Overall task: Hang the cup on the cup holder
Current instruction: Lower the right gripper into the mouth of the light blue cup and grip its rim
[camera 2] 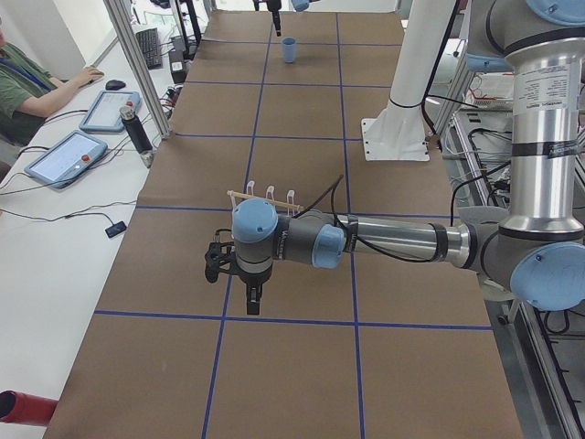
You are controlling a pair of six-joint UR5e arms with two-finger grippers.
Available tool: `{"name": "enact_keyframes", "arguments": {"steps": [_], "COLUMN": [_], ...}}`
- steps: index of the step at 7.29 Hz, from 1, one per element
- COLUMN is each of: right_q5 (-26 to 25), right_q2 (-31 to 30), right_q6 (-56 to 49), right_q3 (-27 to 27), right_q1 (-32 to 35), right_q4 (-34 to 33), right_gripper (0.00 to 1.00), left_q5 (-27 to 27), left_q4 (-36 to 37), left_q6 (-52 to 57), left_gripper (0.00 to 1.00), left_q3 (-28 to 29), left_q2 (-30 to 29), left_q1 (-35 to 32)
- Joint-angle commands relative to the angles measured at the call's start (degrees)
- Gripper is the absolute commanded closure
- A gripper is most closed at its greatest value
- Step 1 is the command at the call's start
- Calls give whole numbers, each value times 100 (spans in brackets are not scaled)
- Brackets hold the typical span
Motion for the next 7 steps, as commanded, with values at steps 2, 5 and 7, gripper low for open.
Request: {"name": "enact_keyframes", "arguments": {"steps": [2, 5, 7], "right_q5": [8, 8, 147], "right_q2": [-293, -408, -408], "right_q6": [-346, -356, -312], "right_q3": [9, -8, -17], "right_q1": [-190, -348, -383], "right_q4": [-1, 8, -1], "right_gripper": [0, 1, 73], "left_q5": [-1, -1, -1], "left_q4": [0, 0, -9], "left_q6": [0, 0, 9], "left_gripper": [2, 2, 2], "left_q3": [0, 8, 8], "left_q2": [7, 24, 51], "left_q1": [0, 0, 0]}}
